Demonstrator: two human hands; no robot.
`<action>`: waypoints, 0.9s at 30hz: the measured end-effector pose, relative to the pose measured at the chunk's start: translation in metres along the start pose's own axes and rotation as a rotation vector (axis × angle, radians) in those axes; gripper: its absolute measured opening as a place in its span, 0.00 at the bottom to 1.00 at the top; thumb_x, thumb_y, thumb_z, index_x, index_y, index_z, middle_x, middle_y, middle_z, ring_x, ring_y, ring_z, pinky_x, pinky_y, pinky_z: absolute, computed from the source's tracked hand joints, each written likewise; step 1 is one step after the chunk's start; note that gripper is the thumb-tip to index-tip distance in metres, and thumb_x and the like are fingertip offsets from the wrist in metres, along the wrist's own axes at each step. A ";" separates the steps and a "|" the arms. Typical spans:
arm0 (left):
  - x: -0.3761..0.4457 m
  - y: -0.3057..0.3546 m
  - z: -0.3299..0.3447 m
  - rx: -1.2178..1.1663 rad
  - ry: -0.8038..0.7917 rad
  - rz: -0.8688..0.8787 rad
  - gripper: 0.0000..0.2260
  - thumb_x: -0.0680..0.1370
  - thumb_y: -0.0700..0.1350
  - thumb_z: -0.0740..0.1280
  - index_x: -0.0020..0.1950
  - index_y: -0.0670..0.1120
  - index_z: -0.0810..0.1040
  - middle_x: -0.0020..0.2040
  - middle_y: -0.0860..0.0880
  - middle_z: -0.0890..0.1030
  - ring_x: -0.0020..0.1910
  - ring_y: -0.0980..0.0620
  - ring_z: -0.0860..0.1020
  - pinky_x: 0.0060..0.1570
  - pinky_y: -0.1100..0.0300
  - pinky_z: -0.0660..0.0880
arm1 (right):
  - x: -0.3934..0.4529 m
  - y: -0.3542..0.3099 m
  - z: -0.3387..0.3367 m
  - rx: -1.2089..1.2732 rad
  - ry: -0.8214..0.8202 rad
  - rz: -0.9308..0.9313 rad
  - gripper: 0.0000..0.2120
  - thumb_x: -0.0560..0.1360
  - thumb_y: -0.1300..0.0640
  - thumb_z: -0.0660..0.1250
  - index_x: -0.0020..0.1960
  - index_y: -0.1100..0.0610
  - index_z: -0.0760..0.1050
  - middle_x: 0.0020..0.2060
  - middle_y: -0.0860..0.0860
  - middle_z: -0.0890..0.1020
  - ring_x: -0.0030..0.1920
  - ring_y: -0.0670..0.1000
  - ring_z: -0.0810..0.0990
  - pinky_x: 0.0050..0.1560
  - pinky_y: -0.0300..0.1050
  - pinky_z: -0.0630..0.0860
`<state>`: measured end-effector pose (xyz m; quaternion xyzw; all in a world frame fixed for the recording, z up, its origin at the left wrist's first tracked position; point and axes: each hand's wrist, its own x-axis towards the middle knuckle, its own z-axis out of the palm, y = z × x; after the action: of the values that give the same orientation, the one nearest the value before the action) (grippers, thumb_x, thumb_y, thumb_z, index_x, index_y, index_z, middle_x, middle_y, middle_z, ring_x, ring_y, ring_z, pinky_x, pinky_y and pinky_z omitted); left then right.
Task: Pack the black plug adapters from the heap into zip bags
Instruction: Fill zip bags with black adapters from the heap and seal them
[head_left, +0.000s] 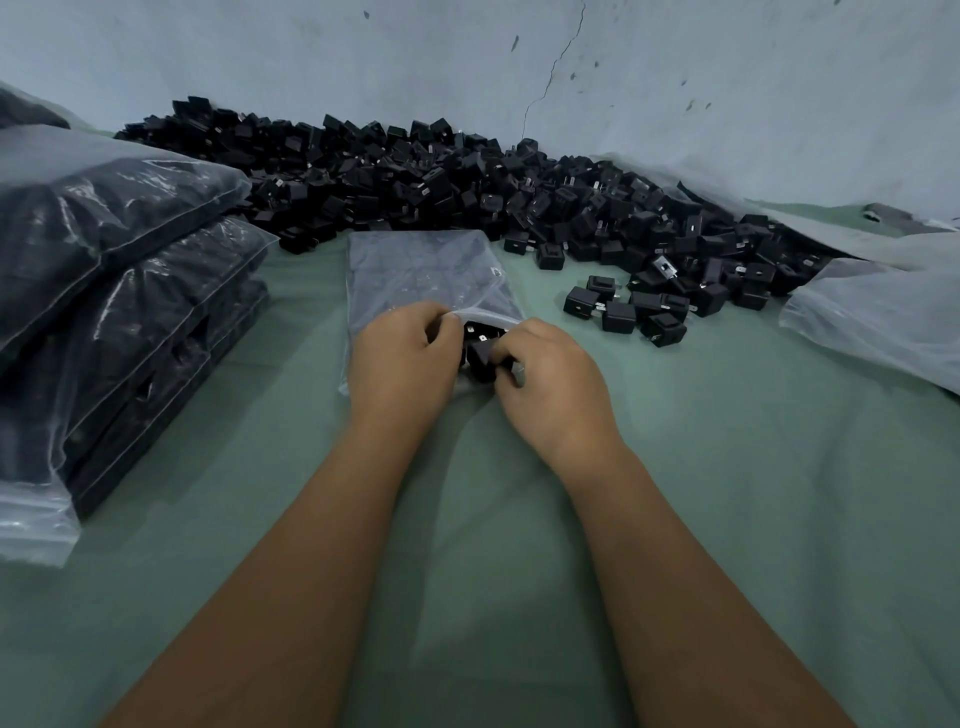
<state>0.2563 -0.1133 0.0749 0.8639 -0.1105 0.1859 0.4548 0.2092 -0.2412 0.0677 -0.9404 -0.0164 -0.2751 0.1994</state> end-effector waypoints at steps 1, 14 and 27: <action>0.000 0.000 0.000 0.003 0.000 0.001 0.13 0.78 0.46 0.62 0.38 0.42 0.78 0.31 0.46 0.77 0.35 0.47 0.74 0.36 0.49 0.70 | 0.000 0.000 0.001 -0.004 -0.007 -0.001 0.06 0.71 0.64 0.66 0.46 0.56 0.79 0.45 0.48 0.78 0.49 0.51 0.76 0.45 0.48 0.75; 0.000 0.000 0.003 0.032 0.000 0.018 0.12 0.79 0.46 0.61 0.38 0.45 0.78 0.31 0.50 0.76 0.32 0.51 0.73 0.34 0.54 0.68 | 0.007 0.004 0.005 0.066 -0.058 -0.011 0.13 0.73 0.66 0.61 0.51 0.58 0.82 0.51 0.48 0.81 0.53 0.51 0.77 0.50 0.48 0.74; -0.007 0.003 0.008 0.252 -0.123 0.402 0.14 0.75 0.39 0.67 0.60 0.47 0.80 0.51 0.48 0.83 0.51 0.45 0.78 0.45 0.55 0.68 | 0.009 0.023 -0.013 0.191 0.516 0.232 0.11 0.70 0.63 0.58 0.43 0.56 0.78 0.40 0.45 0.77 0.47 0.50 0.74 0.41 0.33 0.66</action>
<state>0.2508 -0.1216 0.0702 0.8843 -0.2834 0.2321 0.2896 0.2134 -0.2679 0.0739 -0.8121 0.1166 -0.4775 0.3144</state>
